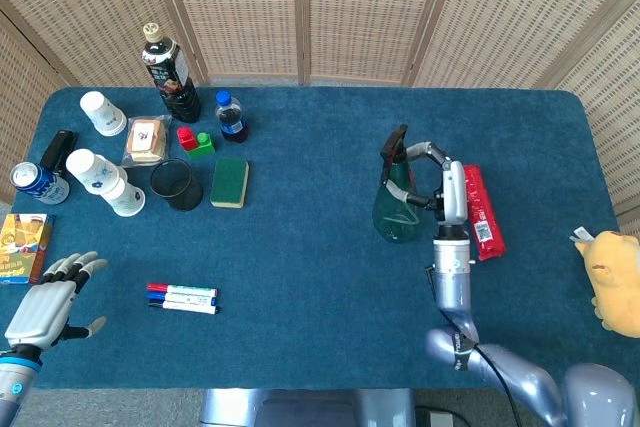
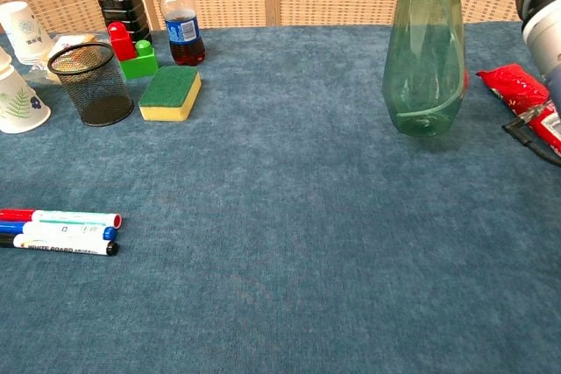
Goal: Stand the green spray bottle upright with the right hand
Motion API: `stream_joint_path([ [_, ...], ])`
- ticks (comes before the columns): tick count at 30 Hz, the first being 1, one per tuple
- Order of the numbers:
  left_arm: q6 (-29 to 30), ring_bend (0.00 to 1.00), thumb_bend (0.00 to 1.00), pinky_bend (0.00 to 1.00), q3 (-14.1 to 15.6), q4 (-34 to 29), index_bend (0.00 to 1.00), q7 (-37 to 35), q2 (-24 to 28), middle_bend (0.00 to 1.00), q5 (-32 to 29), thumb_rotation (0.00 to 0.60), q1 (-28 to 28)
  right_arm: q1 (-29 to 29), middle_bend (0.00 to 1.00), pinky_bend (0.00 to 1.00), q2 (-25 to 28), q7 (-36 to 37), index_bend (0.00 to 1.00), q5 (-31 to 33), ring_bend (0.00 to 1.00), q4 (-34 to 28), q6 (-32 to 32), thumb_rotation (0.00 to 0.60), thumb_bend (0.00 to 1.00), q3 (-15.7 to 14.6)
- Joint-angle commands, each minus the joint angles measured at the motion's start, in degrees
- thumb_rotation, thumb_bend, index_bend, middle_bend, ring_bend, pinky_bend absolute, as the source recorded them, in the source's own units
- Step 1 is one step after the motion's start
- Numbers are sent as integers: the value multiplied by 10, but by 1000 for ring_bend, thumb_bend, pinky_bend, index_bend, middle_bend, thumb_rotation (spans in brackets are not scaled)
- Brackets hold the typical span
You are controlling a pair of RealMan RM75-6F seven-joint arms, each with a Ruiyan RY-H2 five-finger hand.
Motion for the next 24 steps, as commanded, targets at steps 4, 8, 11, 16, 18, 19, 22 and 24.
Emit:
stream_joint_path([
  [4, -2, 1, 305, 0, -1, -5, 152, 5, 3, 97, -2, 600, -3, 12, 555, 374, -47, 36, 584, -27, 453, 82, 55, 600, 164, -14],
  [8, -2, 1, 305, 0, 0, -8, 156, 9, 4, 97, -2, 600, -4, 20, 550, 357, -70, 63, 579, -36, 448, 136, 71, 600, 158, -20],
  [11, 0, 1, 305, 0, 0, -11, 156, 12, 6, 97, -4, 600, -4, 24, 546, 340, -87, 80, 573, -32, 443, 175, 76, 600, 157, -22],
  [16, 2, 1, 305, 0, 1, -17, 156, 17, 8, 97, -4, 600, -3, 27, 542, 325, -106, 106, 569, -26, 436, 224, 71, 600, 152, -28],
  [18, 3, 1, 305, 0, 1, -18, 156, 19, 8, 97, -4, 600, -4, 27, 542, 324, -111, 114, 568, -25, 436, 237, 72, 600, 152, -31],
  [19, 3, 1, 305, 0, 1, -19, 156, 19, 8, 97, -4, 600, -4, 27, 542, 325, -112, 117, 568, -25, 436, 242, 72, 600, 152, -32],
  [22, 2, 1, 305, 0, 1, -22, 156, 23, 7, 97, -3, 600, -5, 25, 540, 321, -116, 124, 565, -23, 433, 256, 73, 600, 150, -35],
  [24, 2, 1, 305, 0, 1, -23, 158, 25, 7, 97, -3, 600, -6, 23, 535, 316, -116, 128, 559, -22, 427, 260, 74, 600, 149, -38],
])
